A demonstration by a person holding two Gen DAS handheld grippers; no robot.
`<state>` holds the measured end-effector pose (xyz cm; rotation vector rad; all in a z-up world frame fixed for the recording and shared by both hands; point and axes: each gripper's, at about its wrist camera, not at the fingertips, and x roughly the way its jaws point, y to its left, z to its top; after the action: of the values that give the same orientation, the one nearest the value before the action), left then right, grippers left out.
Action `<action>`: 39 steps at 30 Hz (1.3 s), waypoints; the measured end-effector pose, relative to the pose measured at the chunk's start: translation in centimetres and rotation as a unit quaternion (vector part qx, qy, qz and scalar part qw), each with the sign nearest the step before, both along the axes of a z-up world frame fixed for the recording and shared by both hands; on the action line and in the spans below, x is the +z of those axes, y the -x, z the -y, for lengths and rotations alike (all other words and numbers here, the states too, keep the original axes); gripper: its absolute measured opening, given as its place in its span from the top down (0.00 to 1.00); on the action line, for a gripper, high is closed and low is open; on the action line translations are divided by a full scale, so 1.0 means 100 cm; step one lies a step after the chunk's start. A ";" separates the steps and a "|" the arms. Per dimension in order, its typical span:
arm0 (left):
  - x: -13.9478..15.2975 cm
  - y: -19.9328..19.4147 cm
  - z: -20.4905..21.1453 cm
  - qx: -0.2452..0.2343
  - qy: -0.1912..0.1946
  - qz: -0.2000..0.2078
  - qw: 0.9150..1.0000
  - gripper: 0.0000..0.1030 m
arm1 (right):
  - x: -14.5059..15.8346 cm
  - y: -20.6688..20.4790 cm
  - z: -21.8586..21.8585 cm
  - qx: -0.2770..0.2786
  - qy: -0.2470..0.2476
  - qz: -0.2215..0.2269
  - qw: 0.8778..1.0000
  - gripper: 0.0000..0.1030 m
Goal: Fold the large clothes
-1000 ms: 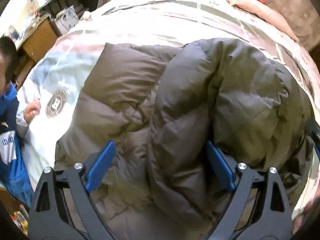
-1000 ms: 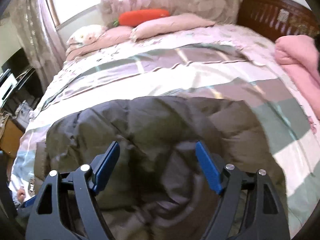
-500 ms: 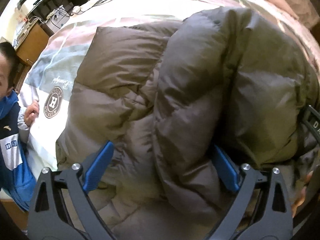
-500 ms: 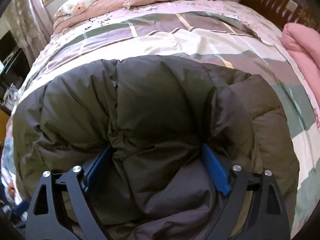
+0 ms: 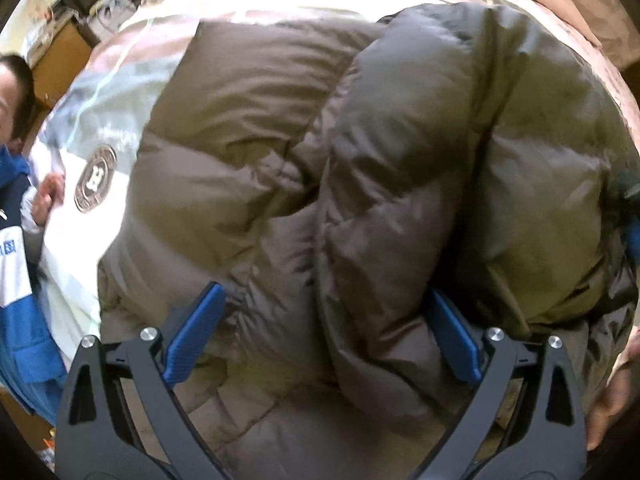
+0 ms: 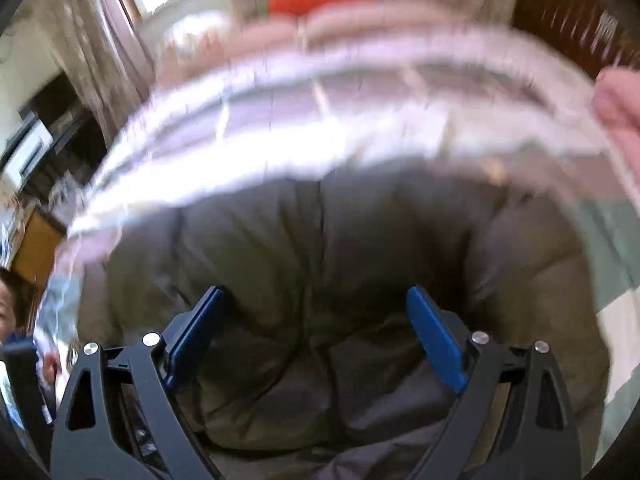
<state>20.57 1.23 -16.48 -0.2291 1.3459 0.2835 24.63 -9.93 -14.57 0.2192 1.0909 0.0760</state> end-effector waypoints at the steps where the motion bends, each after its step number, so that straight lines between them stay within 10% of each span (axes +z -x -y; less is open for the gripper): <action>1: -0.002 0.000 -0.002 0.003 0.003 -0.005 1.000 0.02 | -0.006 -0.001 -0.001 0.000 0.003 -0.004 1.000 0.05; 11: 0.018 0.007 0.005 -0.017 -0.027 0.018 0.999 0.03 | 0.046 0.033 0.003 0.034 0.047 0.038 0.998 0.04; 17: 0.024 0.012 0.014 -0.032 -0.035 0.022 0.999 0.03 | 0.020 0.059 0.036 0.008 0.033 -0.066 0.997 0.04; 22: 0.016 0.011 0.014 -0.009 -0.016 0.004 1.000 0.05 | -0.009 0.069 0.015 0.070 0.116 -0.080 0.988 0.04; 32: 0.041 0.030 0.046 -0.042 0.019 0.023 0.999 0.05 | 0.042 0.114 0.048 0.019 0.056 0.035 0.998 0.04; 35: 0.041 0.031 0.056 -0.069 -0.006 0.014 0.998 0.05 | 0.024 0.118 0.046 0.013 0.087 0.000 0.996 0.04; 39: 0.046 0.032 0.053 -0.068 -0.001 0.025 0.997 0.05 | 0.008 0.117 0.062 -0.032 0.000 -0.027 0.999 0.04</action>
<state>17.38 -4.11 -11.90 -0.1415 1.3041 0.1645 12.89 -16.16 -13.78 0.2567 1.1368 0.0138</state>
